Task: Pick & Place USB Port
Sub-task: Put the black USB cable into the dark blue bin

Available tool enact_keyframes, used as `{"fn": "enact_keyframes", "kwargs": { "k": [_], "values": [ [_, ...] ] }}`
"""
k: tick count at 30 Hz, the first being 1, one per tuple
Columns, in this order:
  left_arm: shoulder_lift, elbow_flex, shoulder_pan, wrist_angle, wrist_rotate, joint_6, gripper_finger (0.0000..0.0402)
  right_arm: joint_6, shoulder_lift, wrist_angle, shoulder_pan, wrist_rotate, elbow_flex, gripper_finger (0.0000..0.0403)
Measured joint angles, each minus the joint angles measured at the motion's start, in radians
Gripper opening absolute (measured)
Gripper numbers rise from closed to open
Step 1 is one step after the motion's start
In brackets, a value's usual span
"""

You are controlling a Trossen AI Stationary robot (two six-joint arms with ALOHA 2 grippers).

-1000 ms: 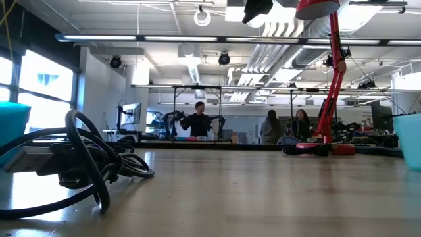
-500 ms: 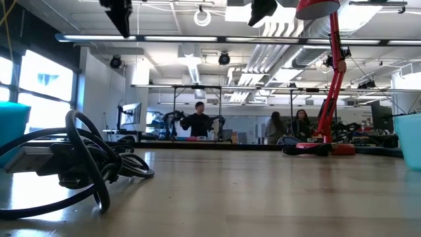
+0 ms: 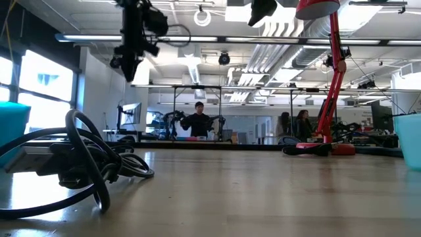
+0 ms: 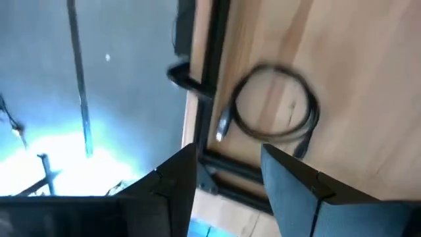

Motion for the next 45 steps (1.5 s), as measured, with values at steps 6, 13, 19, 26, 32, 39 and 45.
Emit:
{"fn": "enact_keyframes", "kwargs": {
  "k": [6, 13, 19, 26, 32, 39, 45],
  "values": [
    [0.017, -0.147, -0.011, 0.066, 0.196, 0.096, 0.0163, 0.000, 0.000, 0.000, 0.000, 0.000, 0.000, 0.0194],
    [0.017, -0.251, -0.004, 0.147, 0.323, -0.089, 0.0163, -0.019, 0.000, 0.019, 0.000, 0.007, 0.000, 0.0194],
    [0.028, -0.267, 0.027, 0.184, 0.384, -0.250, 0.0184, -0.026, 0.000, 0.023, 0.000, 0.007, 0.000, 0.0194],
    [0.063, -0.268, 0.055, 0.157, 0.321, -0.416, 0.0243, -0.022, 0.000, 0.001, 0.000, 0.003, 0.000, 0.0194],
    [0.114, -0.267, 0.055, 0.157, 0.263, -0.518, 0.0257, -0.013, 0.000, -0.026, 0.000, 0.000, 0.000, 0.0194],
    [0.198, -0.267, 0.055, 0.148, 0.242, -0.584, 0.0257, 0.005, 0.000, -0.039, 0.000, -0.008, 0.000, 0.0194],
    [0.253, -0.267, 0.055, 0.134, 0.233, -0.618, 0.0257, 0.010, 0.000, -0.061, 0.000, -0.008, 0.000, 0.0194]
  ]
}}
